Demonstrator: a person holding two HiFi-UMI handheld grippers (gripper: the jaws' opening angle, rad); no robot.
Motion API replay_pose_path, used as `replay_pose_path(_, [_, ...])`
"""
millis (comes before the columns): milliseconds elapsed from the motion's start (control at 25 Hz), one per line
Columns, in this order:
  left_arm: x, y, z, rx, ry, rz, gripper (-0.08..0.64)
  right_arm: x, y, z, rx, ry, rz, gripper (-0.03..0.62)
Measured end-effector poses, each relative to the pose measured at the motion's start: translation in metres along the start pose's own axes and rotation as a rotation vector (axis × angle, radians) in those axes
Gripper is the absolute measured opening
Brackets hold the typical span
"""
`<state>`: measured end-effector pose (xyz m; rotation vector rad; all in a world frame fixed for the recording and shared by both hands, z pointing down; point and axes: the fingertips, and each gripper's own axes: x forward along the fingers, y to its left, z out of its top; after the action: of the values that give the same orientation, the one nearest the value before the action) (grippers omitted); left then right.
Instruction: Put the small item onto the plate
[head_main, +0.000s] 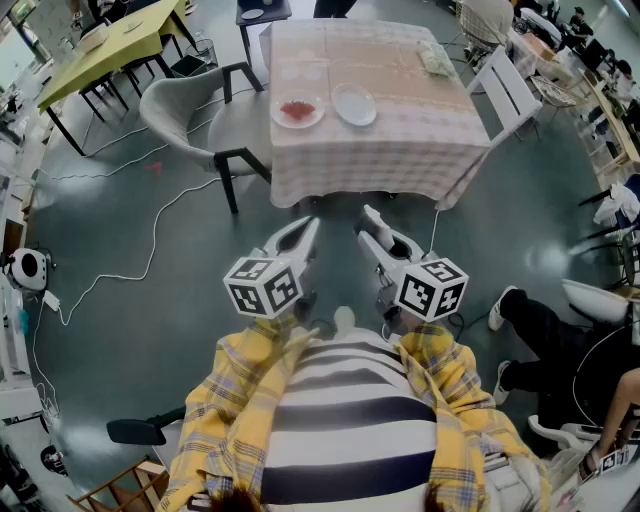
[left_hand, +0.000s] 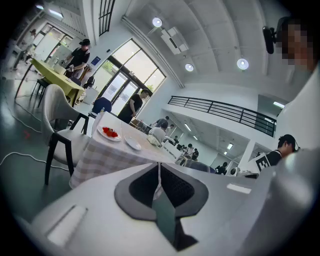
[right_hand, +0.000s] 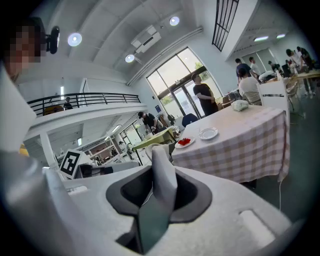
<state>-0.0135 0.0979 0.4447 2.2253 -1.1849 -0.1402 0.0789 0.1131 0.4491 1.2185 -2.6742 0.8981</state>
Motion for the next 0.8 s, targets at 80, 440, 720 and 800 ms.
replay_pose_path(80, [0.0006,-0.0005,0.0001,-0.001,0.004,-0.003,0.014,0.0002,0.0008,-0.0001,-0.001,0.003,0.001,0.094])
replay_pose_path(440, [0.0012,-0.0019,-0.0031,-0.004,0.004,-0.015,0.014,-0.0011,-0.0003,-0.003,0.002,0.008,-0.003,0.093])
replay_pose_path(720, [0.0005,-0.0006,-0.0032,-0.012,0.004,-0.016,0.014,0.0012,0.0013,-0.0018,0.009,0.009,0.002,0.092])
replay_pose_path(800, [0.0008,-0.0002,-0.0025,-0.013,0.004,-0.016,0.014,0.0025,0.0019,0.0,0.022,0.006,0.011,0.092])
